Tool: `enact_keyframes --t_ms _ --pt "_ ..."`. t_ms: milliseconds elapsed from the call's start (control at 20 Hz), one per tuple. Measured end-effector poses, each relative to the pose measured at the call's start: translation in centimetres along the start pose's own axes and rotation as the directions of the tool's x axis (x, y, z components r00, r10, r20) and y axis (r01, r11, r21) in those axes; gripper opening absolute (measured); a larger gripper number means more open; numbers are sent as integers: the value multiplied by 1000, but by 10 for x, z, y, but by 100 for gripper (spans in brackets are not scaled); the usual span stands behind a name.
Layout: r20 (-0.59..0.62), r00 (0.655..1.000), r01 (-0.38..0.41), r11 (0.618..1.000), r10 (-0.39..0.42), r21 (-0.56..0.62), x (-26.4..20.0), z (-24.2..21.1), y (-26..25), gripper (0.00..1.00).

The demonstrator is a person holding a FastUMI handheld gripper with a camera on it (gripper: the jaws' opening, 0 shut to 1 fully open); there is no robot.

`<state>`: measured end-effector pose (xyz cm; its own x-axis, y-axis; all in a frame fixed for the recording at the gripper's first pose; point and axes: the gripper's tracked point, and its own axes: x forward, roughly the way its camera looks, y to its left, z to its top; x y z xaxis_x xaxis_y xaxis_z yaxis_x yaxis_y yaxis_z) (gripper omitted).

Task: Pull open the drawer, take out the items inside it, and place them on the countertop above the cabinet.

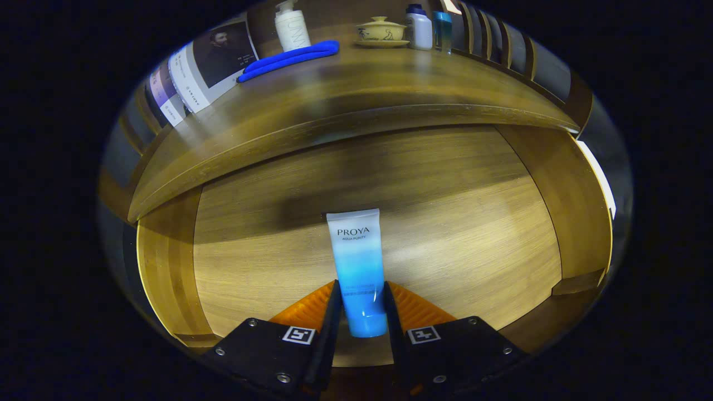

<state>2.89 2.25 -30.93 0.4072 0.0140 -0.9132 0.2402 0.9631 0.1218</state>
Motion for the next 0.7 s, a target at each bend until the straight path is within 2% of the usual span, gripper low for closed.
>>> enact_keyframes --t_ms 300,700 --pt "54 998 23 999 -22 -24 -16 5 2 44" --pt "150 986 77 996 -70 -39 -76 17 -12 44"
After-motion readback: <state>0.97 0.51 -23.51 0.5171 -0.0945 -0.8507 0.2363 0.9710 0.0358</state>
